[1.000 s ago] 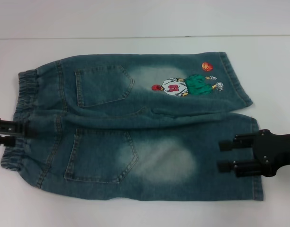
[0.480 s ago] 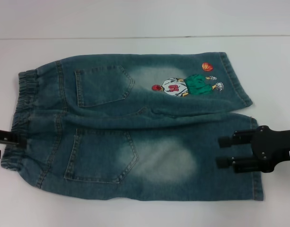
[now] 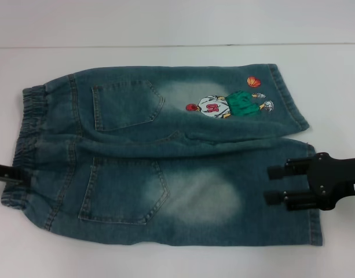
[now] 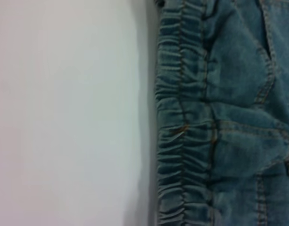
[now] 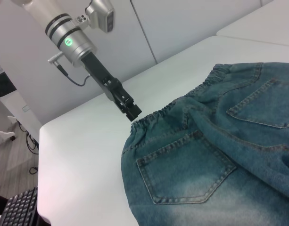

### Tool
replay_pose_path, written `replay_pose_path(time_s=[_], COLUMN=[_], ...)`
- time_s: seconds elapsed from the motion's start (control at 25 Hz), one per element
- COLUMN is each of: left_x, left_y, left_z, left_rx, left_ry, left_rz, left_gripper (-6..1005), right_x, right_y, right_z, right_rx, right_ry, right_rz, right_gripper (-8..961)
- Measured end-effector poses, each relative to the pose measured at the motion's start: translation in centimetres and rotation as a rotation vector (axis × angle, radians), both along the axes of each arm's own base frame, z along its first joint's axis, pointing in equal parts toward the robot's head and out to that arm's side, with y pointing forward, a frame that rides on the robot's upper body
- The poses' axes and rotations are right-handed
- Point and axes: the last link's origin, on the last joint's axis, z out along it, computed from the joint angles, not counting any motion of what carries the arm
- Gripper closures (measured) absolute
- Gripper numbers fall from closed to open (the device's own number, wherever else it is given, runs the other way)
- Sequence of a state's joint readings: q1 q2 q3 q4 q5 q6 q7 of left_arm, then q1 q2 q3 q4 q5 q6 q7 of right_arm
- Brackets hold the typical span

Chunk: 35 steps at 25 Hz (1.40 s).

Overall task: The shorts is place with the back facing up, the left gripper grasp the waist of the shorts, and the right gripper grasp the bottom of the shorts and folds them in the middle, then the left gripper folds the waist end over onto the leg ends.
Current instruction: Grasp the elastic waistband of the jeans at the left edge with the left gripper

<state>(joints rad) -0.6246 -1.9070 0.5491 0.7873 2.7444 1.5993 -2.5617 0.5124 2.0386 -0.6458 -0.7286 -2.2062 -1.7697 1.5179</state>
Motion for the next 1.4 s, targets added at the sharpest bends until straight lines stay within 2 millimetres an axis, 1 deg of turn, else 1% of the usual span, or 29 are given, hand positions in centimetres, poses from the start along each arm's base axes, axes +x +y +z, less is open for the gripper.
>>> replay_pose_path(time_s=[0.12,0.56,1.08,1.4], left_x=[-0.1,-0.3,1.2,1.4], left_y=[0.0,0.0,0.7,1.1], left_z=[-0.4,-0.7,-1.2,-1.3], left_rx=[-0.008,-0.012,-0.042,-0.031], left_ry=[0.003,0.013,-0.023,-0.016], left_rz=[0.006,0.011,-0.025,-0.039], left_gripper=[81,86,93,97], right_x=[0.1,0.0,0.0,0.1], right_y=[0.1,0.1,0.1,0.2], right_z=[0.0,-0.1,-0.1,-0.1], right_rx=[0.005,0.006,0.009,0.016], right_ry=[-0.003,-0.003,-0.003,-0.004], right_rz=[-0.002,0.000,0.003,0.002], right_gripper=[257,257,256,256])
